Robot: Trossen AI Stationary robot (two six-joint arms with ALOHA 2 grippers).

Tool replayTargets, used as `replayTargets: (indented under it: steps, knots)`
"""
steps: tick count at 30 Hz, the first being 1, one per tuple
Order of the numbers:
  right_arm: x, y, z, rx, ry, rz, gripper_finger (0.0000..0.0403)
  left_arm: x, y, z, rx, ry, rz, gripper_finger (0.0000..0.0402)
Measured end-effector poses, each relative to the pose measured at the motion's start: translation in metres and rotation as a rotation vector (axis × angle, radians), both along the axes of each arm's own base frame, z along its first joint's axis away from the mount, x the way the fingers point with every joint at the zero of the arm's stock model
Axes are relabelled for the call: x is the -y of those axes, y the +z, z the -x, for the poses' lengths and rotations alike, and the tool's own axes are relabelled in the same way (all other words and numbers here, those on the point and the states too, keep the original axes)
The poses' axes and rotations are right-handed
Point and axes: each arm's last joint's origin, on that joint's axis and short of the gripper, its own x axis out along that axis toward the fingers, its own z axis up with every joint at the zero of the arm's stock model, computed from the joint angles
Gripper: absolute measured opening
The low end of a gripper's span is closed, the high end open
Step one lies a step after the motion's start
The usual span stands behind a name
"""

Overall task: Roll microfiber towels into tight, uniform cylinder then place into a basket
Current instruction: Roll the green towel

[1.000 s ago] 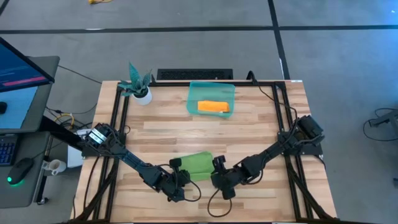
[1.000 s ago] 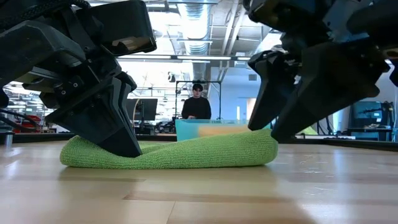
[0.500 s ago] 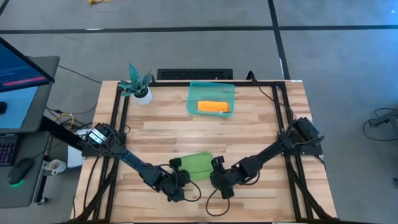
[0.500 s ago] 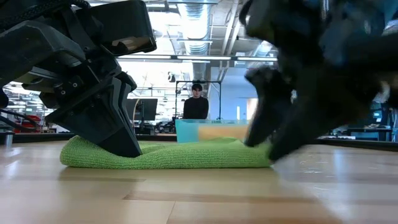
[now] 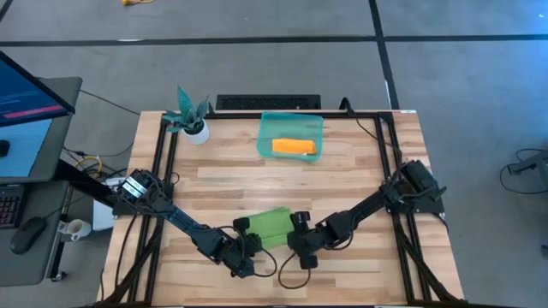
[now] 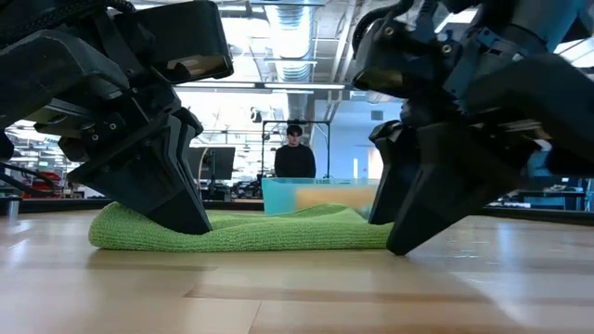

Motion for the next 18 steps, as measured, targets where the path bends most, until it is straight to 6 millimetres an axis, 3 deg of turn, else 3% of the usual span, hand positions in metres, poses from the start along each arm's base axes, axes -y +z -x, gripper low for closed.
replayTargets:
  steps: [7, 18]
  knots:
    - [0.008, -0.001, -0.003, -0.01, -0.064, -0.025, 0.0178, 0.0, 0.0, 0.0, 0.002, -0.005, -0.002, 0.0018]
    - [0.012, -0.002, -0.004, -0.029, -0.147, -0.092, 0.0031, 0.002, 0.0, 0.0, 0.0, -0.039, -0.005, 0.0134]
